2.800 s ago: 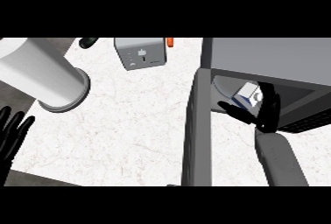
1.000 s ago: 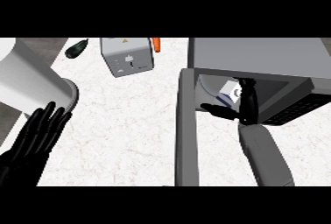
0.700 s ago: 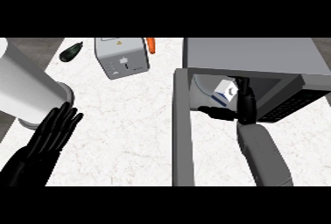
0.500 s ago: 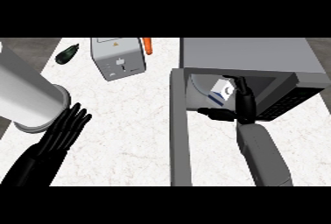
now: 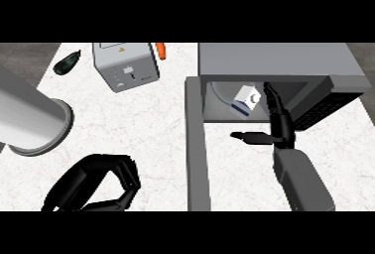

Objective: Pick up the milk, place it into the microwave and close the microwave

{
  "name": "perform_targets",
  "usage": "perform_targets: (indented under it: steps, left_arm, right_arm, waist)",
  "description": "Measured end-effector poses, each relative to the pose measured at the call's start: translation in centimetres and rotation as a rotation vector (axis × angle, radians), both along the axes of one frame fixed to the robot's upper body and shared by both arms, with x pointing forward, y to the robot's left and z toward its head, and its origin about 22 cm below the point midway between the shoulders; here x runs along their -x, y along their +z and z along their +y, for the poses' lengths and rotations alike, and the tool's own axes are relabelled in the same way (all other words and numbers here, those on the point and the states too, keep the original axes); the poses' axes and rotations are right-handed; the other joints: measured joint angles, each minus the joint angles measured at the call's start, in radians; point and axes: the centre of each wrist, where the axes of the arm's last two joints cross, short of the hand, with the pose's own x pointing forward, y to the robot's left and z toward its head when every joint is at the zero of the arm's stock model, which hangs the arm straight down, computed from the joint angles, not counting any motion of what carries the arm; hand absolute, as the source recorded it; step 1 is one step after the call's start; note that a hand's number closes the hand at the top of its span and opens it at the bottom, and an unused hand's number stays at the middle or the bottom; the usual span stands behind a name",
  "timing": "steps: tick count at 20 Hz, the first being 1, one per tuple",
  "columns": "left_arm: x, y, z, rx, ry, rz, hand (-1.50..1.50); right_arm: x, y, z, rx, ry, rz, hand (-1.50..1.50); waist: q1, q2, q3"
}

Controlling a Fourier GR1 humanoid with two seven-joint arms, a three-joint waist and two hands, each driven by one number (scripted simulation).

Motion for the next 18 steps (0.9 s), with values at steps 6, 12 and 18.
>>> perform_targets:
  steps: [6, 12, 18]
  left_arm:
    - [-2.2, -1.3, -3.0, -0.08, -0.024, 0.012, 1.5]
    - [-2.8, -4.1, -5.4, -0.173, -0.153, 0.058, 1.5]
    - [-2.7, -6.6, -9.4, -0.19, -0.244, 0.09, 1.5]
  right_arm:
    - [3.1, -0.1, -1.5, -0.007, 0.021, 0.028, -1.5]
    - [7.2, 0.6, -2.4, -0.004, 0.029, 0.021, -1.5]
    - [11.8, 2.5, -4.3, -0.003, 0.019, -0.006, -1.5]
  waist:
    - [-0.016, -0.002, 0.001]
    - [-0.027, -0.003, 0.0]
    - [-0.026, -0.002, 0.001]
